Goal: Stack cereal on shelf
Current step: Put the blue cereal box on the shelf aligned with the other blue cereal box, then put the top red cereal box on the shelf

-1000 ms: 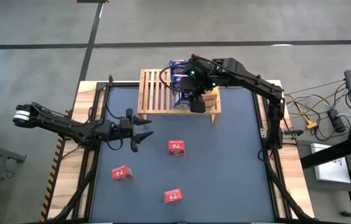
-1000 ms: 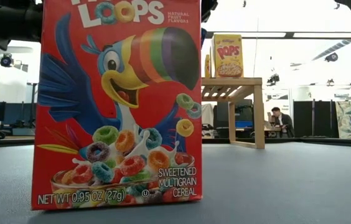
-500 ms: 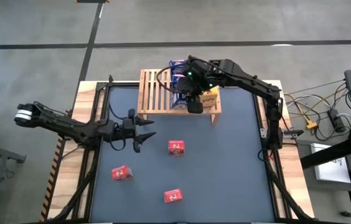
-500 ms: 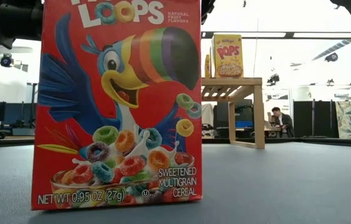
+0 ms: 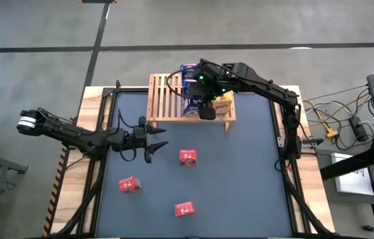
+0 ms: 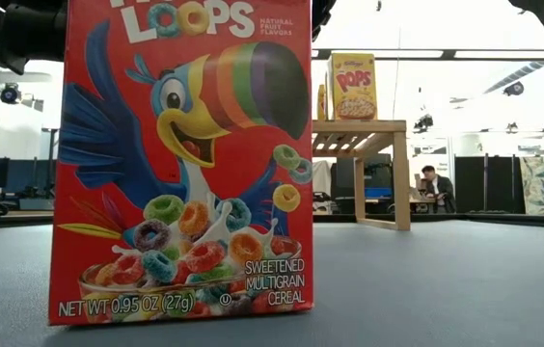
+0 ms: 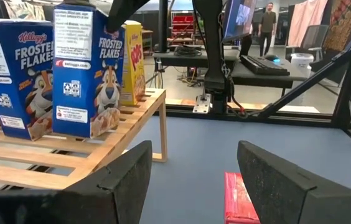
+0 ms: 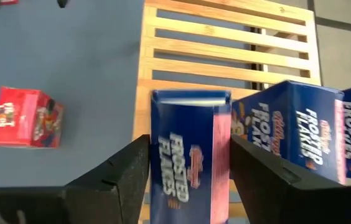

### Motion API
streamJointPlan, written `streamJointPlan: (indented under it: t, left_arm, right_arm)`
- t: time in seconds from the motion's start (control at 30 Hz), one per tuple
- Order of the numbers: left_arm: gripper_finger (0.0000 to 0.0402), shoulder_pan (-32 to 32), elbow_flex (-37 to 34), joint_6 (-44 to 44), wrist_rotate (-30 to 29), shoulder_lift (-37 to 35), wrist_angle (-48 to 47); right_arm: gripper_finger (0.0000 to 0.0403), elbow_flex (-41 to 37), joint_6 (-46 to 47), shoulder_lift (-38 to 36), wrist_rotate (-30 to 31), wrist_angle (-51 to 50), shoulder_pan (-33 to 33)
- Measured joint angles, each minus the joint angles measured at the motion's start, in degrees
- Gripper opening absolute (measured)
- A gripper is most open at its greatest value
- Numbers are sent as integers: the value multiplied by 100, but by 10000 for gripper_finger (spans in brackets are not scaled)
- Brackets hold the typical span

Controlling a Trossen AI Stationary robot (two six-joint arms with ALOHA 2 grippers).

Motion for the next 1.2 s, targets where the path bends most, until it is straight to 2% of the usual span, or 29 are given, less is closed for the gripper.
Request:
streamJointPlan:
  t: [0.17,0.4,0.5,0.73,0.87,0.97,1.07,1.13,1.2]
  left_arm:
    - [221,0,0,0,0,-2,1]
    - [221,0,0,0,-2,-2,1]
    - [221,0,0,0,0,-2,1]
    - [221,0,-2,0,26,-2,-1]
    - [221,-2,-2,0,370,36,-1]
    - [221,-16,77,0,496,146,-69]
    - [221,-70,237,13,496,370,-313]
    - [221,-107,349,23,498,612,-476]
    - [221,-150,480,22,498,887,-496]
  right_arm:
    - [210,0,-5,0,257,13,-11]
    - [210,82,-20,-12,287,18,-11]
    - [210,214,-9,-67,557,8,-8]
    - [210,236,282,-589,1051,-49,52]
    - [210,236,677,-956,1063,-292,184]
    - [210,223,1054,-1218,1063,-552,468]
    - [210,120,1474,-1442,1150,-682,1036]
    - [210,-110,1644,-1613,1459,-580,1653]
    - [210,-542,1774,-1818,2089,-227,2391]
